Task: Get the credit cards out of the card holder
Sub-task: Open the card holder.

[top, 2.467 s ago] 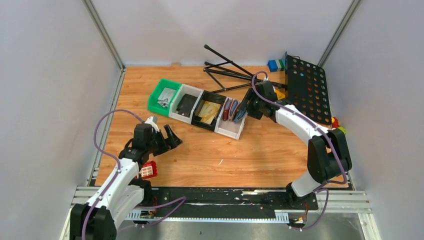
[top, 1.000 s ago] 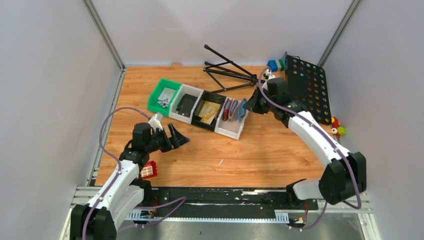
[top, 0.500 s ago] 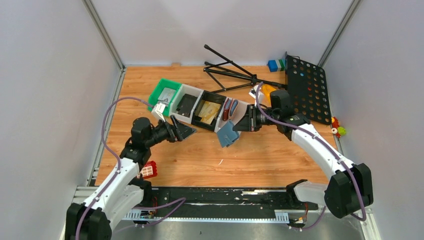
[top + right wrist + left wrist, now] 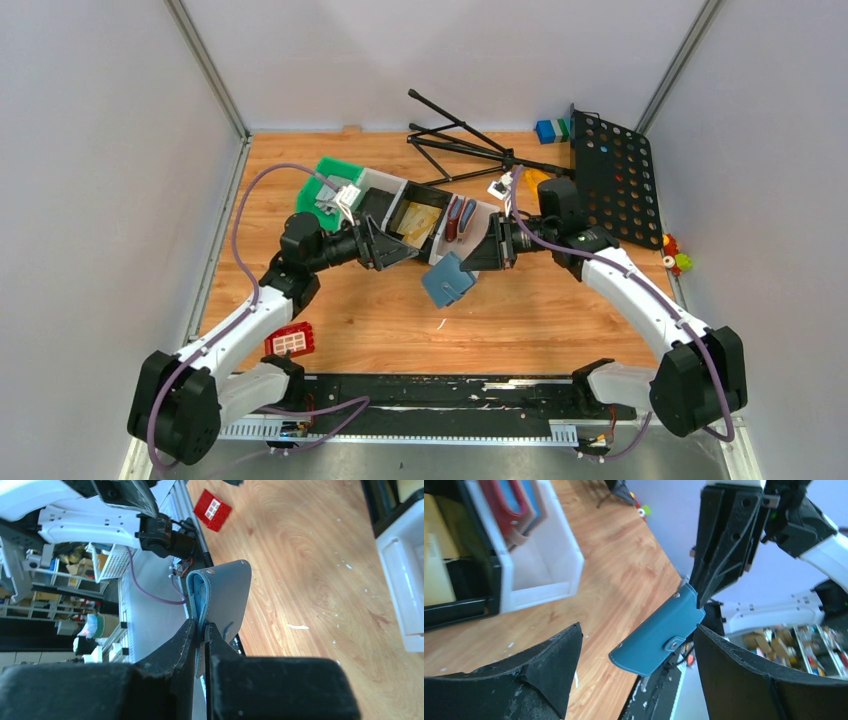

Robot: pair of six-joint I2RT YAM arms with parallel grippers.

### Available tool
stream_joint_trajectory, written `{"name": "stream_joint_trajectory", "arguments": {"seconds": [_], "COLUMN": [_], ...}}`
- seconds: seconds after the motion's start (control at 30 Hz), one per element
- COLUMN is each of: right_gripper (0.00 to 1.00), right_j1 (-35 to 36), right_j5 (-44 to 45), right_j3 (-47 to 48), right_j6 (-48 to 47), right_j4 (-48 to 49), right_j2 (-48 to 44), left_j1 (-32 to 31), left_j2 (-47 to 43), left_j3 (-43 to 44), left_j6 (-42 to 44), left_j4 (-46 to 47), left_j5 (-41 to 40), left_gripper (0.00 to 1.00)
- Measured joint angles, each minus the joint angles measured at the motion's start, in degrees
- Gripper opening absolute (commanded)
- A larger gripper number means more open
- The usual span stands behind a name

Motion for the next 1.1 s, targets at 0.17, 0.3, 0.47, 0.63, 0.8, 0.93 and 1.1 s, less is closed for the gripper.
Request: {"name": "stream_joint_trajectory", "arguments": {"seconds": [0.17, 0.3, 0.47, 0.63, 0.8, 0.93, 1.1], "right_gripper": [0.00, 0.00, 0.00, 0.00, 0.01, 0.20, 0.63], "right_j1": [0.4, 0.9, 2.1, 2.9, 3.1, 3.1, 3.4], "right_j5": [-3.9, -6.2, -7.9, -8.9, -9.0, -8.6, -4.7], "right_j3": [0.8, 1.8, 3.7, 5.2, 5.7, 5.9, 5.9], "right_j6": [0.1, 0.4, 0.7, 1.3, 2.0, 2.3, 2.4], "right_j4": [0.9, 2.5, 3.5, 4.3, 4.3, 4.6, 4.4], "right_j2": [0.0, 0.5, 2.2, 4.0, 5.3, 6.0, 6.2], "left_j1": [-3.7, -6.8, -9.2, -9.4, -9.4, -9.4, -9.6], "left_j2": [2.1, 3.0, 3.9, 4.7, 4.9, 4.9, 4.8], "left_j3": [0.1, 1.1, 2.7, 2.9, 2.9, 2.8, 2.6], "left_j6": [-0.3, -0.2, 0.1, 0.5, 1.1, 1.5, 2.4], "left_j4": [4.0, 6.3, 7.8, 8.2, 7.6, 7.3, 4.7], "left_j5": [4.1, 7.2, 9.4, 9.4, 9.4, 9.4, 8.3], "left_gripper": [0.87, 0.84, 0.60, 0.38, 0.24, 0.06, 0.00]}}
